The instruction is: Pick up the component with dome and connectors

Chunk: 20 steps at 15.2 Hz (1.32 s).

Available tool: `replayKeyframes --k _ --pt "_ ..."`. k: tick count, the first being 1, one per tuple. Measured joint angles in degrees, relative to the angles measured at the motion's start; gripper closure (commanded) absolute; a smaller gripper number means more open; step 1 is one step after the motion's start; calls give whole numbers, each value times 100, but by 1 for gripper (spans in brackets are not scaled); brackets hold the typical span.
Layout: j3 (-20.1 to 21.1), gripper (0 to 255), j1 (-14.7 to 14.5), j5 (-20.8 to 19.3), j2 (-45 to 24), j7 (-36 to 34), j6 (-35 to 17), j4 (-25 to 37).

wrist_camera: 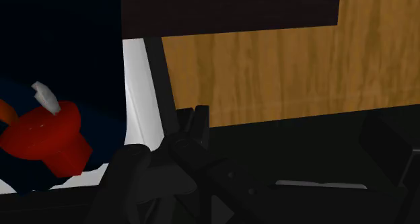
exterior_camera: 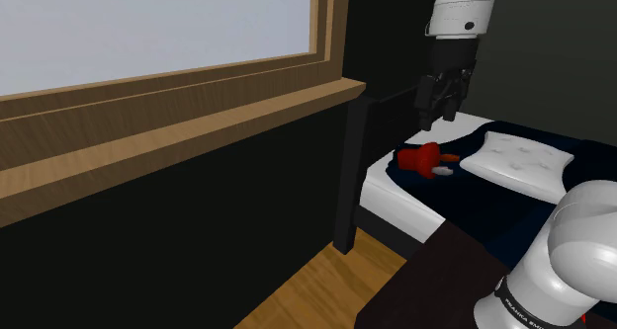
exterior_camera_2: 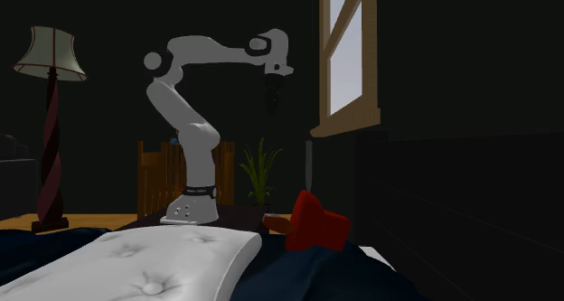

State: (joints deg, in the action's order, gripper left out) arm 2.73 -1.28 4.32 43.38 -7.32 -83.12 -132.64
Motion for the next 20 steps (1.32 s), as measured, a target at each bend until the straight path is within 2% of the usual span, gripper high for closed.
replayKeyframes --k 4,11,20 --pt "-212 0 68 -185 -37 284 -178 -179" --pt "-890 0 318 -781 -207 1164 -963 -868" --pt "-1878 0 673 -1506 -1201 2330 -2204 -1130"
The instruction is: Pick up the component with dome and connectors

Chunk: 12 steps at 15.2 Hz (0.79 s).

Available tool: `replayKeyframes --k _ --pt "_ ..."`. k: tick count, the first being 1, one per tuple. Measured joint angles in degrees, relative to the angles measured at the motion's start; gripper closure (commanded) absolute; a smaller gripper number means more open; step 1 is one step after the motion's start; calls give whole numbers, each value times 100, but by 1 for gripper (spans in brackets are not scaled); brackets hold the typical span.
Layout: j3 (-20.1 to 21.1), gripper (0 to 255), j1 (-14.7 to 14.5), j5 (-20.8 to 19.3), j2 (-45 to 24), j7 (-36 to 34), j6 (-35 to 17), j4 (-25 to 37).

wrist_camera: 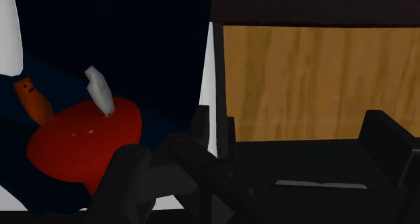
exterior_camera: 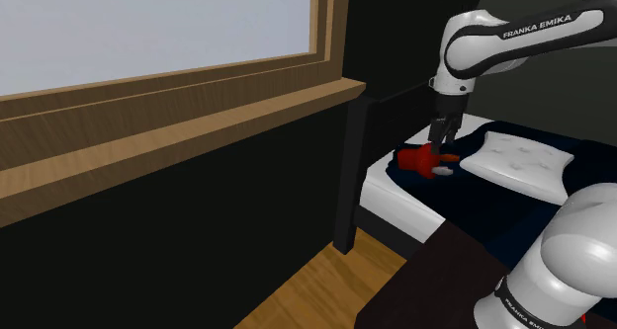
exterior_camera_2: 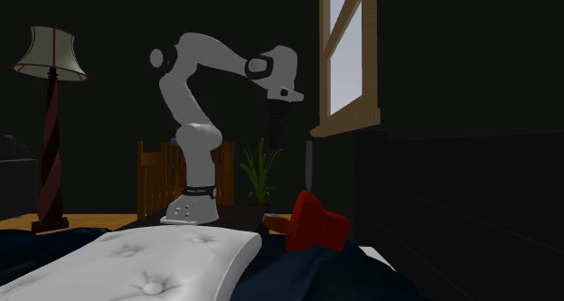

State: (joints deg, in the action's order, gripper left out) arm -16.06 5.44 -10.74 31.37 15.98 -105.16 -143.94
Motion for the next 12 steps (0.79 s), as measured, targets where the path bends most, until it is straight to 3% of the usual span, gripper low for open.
replayKeyframes --k 6,12 --pt "-608 0 139 -230 -964 749 -798 192" --pt "-1173 0 216 -98 -2238 1612 -1658 616"
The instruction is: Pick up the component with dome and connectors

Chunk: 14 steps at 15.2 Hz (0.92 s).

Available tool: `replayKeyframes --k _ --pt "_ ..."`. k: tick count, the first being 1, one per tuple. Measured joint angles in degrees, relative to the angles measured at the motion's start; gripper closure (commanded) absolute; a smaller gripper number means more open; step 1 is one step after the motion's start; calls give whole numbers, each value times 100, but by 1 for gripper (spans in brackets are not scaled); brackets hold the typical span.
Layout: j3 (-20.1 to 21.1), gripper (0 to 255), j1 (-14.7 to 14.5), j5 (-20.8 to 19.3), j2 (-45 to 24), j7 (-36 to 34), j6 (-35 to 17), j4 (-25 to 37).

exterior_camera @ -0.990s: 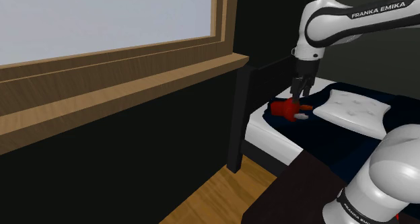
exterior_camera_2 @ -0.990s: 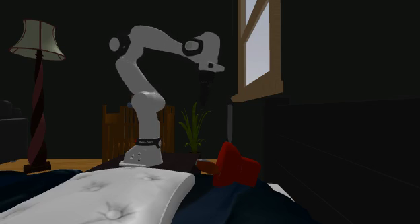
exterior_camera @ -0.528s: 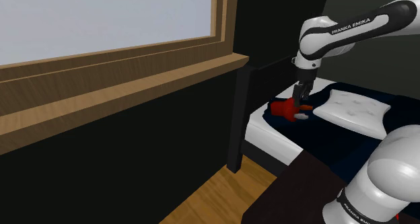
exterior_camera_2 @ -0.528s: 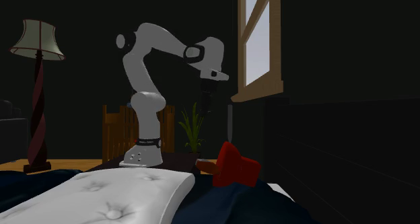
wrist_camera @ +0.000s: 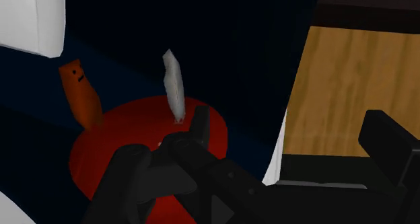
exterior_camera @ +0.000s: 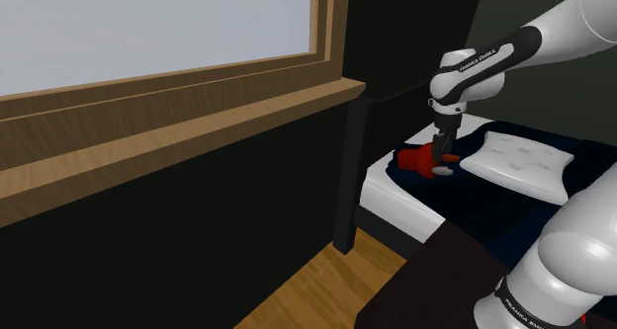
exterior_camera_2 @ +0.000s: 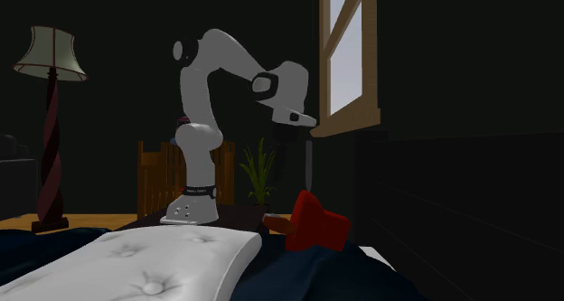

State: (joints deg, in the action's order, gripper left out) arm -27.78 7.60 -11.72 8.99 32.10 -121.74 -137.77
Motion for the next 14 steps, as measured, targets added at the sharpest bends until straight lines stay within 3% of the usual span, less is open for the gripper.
replayKeyframes --k 8,14 --pt "-311 0 274 774 -1794 1262 -765 919" --pt "-250 0 393 1037 -2260 1487 -1178 928"
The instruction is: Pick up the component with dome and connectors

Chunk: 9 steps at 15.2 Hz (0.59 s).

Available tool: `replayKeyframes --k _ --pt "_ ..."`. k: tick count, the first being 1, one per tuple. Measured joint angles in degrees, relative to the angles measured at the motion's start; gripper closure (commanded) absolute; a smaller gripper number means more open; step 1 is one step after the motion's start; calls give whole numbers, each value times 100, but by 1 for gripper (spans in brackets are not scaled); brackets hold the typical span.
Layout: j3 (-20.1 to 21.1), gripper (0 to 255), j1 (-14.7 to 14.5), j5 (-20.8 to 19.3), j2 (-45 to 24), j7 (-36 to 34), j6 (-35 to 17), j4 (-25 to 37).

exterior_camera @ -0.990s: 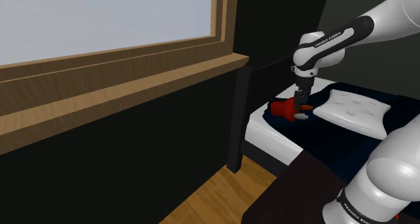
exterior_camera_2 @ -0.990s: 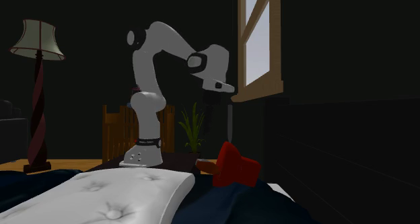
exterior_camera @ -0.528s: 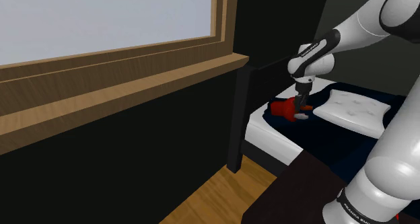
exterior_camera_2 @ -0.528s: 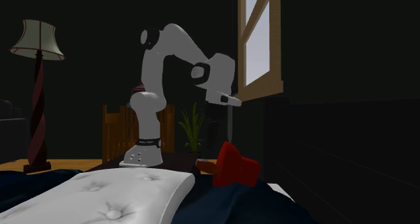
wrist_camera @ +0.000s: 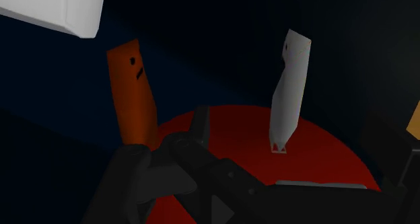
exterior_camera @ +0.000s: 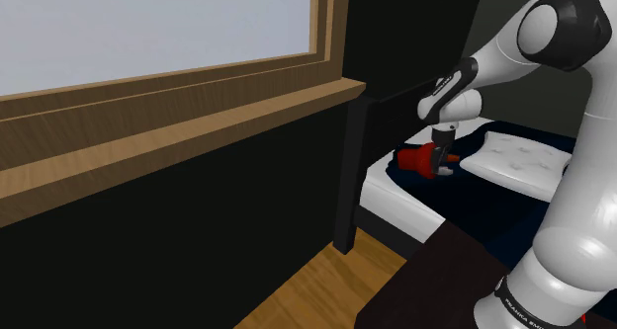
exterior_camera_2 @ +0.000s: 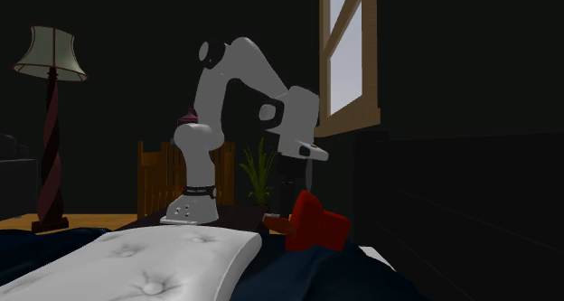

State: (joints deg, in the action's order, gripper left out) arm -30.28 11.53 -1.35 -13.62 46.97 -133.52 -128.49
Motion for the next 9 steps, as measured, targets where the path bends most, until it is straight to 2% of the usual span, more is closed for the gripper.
replayKeyframes --k 2,3,9 --pt "32 0 36 84 -139 53 -149 -26" --pt "37 255 38 93 -153 57 -173 -36" --pt "38 255 39 98 -160 56 -191 -45"
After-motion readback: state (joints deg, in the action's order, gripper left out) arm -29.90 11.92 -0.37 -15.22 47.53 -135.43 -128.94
